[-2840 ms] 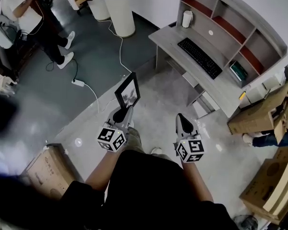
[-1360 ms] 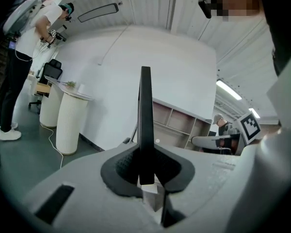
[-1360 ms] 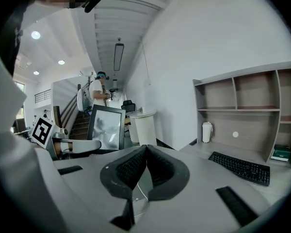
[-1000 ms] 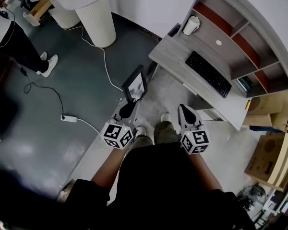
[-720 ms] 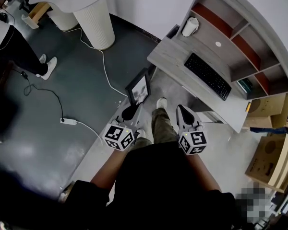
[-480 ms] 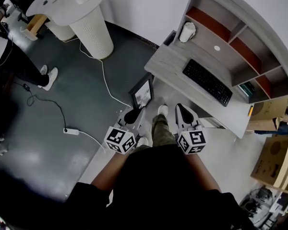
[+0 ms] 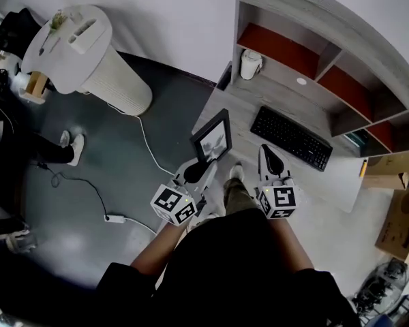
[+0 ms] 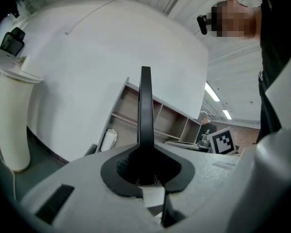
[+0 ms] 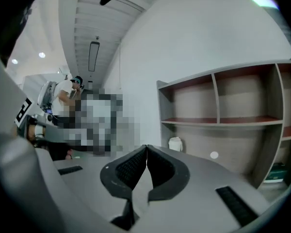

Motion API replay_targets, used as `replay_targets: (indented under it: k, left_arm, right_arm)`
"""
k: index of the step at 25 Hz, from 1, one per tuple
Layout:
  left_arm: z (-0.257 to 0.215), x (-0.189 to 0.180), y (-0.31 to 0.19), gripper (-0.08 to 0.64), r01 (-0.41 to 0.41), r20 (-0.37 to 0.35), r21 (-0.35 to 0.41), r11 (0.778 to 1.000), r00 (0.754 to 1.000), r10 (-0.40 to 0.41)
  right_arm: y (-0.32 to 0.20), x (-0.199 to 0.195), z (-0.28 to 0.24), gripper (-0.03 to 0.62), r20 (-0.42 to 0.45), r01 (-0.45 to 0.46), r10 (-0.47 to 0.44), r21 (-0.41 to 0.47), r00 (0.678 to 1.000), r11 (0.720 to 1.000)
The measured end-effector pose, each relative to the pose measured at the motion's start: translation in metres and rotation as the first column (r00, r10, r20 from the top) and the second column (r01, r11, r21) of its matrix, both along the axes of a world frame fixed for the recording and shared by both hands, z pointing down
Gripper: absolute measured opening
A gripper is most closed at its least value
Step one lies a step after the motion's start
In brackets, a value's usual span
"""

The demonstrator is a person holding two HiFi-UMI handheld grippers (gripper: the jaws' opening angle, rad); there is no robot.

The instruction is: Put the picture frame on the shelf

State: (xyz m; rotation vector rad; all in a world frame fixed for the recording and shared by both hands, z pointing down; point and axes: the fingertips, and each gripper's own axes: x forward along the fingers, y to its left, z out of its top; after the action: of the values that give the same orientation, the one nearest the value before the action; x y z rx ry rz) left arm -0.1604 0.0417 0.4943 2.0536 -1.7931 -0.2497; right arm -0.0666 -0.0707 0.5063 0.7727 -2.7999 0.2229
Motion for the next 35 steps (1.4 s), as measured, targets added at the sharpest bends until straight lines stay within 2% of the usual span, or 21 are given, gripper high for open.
replay_targets:
  k: [4, 11, 14, 23, 28, 35]
  left_arm:
    - [-0.011, -0.011, -0.066, 0.051, -0.057, 0.013, 0.002, 0.998, 0.998, 0.057]
    - [-0.027, -0.015, -0.164, 0.051, -0.170, 0.067, 0.000, 0.985, 0.983, 0.170]
    - [-0.031, -0.018, -0.194, 0.051, -0.212, 0.086, -0.001, 0.977, 0.974, 0.211]
    - [-0.040, -0.029, -0.253, 0.051, -0.291, 0.061, 0.011, 0.957, 0.955, 0.290]
    - [-0.045, -0.033, -0.283, 0.051, -0.370, 0.055, 0.004, 0.929, 0.928, 0.369]
    - [-0.048, -0.034, -0.321, 0.051, -0.463, 0.049, -0.036, 0.886, 0.884, 0.464]
  right_arm:
    - [-0.062, 0.004, -0.009, 0.012, 0.020, -0.071, 0.071, -0.027, 0.997, 0.997]
    - [-0.136, 0.018, -0.011, 0.012, 0.037, -0.143, 0.144, -0.029, 0.989, 0.989]
    - [-0.156, 0.021, -0.009, 0.012, 0.040, -0.146, 0.147, -0.041, 0.988, 0.988]
    - [-0.174, 0.026, -0.009, 0.012, 0.015, -0.169, 0.170, -0.038, 0.985, 0.985]
    - [-0.174, 0.028, -0.008, 0.012, 0.012, -0.234, 0.235, -0.050, 0.972, 0.971]
    - [-0.181, 0.042, -0.022, 0.012, 0.025, -0.351, 0.352, -0.036, 0.936, 0.936]
